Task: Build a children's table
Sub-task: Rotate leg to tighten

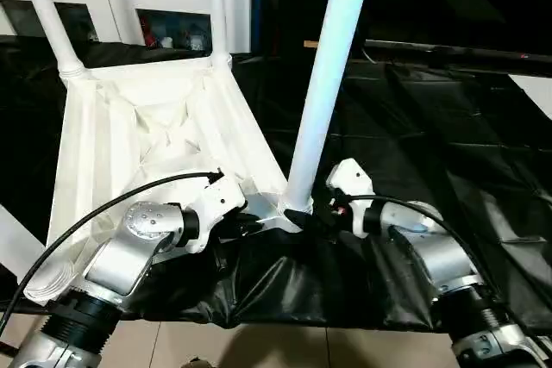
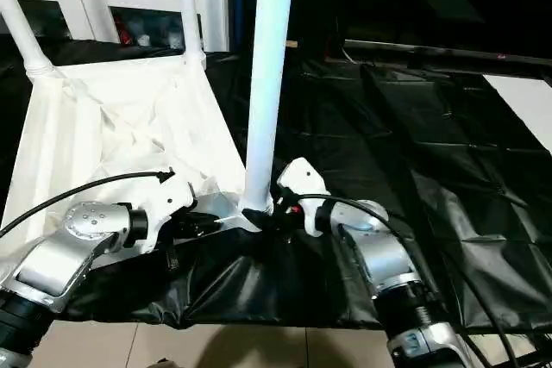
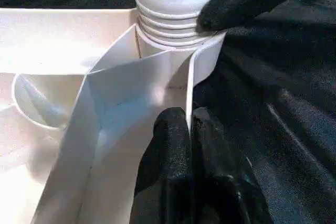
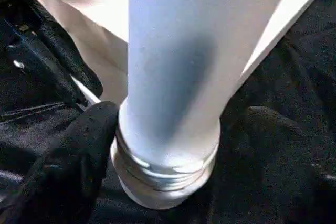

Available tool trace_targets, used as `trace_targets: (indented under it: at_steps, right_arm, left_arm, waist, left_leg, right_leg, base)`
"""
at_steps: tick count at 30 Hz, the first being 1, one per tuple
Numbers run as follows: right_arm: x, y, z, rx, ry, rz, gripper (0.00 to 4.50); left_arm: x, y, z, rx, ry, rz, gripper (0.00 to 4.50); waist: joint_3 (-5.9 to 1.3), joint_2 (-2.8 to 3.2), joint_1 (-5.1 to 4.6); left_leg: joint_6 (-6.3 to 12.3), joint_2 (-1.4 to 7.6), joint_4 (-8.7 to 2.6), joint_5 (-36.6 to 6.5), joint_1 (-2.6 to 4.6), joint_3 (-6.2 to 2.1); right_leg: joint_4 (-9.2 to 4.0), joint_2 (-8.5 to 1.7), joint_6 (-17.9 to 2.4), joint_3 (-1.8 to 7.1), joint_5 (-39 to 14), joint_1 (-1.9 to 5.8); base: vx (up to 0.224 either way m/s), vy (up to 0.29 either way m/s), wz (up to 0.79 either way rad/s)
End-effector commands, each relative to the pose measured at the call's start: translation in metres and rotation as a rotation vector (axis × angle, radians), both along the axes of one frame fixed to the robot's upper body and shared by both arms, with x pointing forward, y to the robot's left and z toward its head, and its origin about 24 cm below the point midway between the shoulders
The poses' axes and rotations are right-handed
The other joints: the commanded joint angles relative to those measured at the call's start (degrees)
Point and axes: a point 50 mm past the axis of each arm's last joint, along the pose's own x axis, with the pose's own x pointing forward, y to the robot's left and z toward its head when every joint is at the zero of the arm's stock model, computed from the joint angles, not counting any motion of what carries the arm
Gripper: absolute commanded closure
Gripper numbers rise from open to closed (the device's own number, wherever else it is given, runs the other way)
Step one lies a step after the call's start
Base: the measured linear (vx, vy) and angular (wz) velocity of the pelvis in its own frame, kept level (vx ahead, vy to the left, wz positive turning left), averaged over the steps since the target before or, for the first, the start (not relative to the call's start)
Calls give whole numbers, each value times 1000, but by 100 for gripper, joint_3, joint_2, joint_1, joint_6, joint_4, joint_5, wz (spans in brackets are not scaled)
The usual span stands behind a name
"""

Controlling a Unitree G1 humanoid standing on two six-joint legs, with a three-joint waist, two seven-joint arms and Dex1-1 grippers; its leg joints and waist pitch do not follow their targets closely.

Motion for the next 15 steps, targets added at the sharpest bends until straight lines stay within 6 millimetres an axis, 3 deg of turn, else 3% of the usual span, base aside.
trace_targets:
  at_steps: [1,7,8,15]
  right_arm:
    - [4,-3,-1,-26,-2,-19,79]
    - [8,-1,-1,-28,-7,-12,123]
    - [8,-1,-1,-28,-7,-12,147]
    - [6,7,-10,-8,3,-36,174]
  left_arm:
    - [-7,-1,-16,0,66,18,450]
    - [-6,-1,-17,4,66,21,450]
    - [-6,-1,-17,4,66,21,450]
    - [-2,-3,-19,15,53,69,450]
  waist:
    - [-331,36,15]
    - [-327,48,23]
    - [-332,42,21]
    - [-314,34,10]
  left_leg:
    - [-73,130,-441,-1572,67,-43]
    - [-72,127,-443,-1591,66,-43]
    - [-74,127,-440,-1593,67,-42]
    - [-84,127,-452,-1698,66,-42]
  right_leg:
    - [-483,-342,-956,258,-1638,217]
    - [-489,-344,-957,260,-1641,216]
    - [-490,-341,-963,262,-1635,217]
    - [-518,-345,-900,263,-1879,205]
  base:
    - [0,0,0]
    - [0,0,0]
    - [0,0,0]
    - [0,0,0]
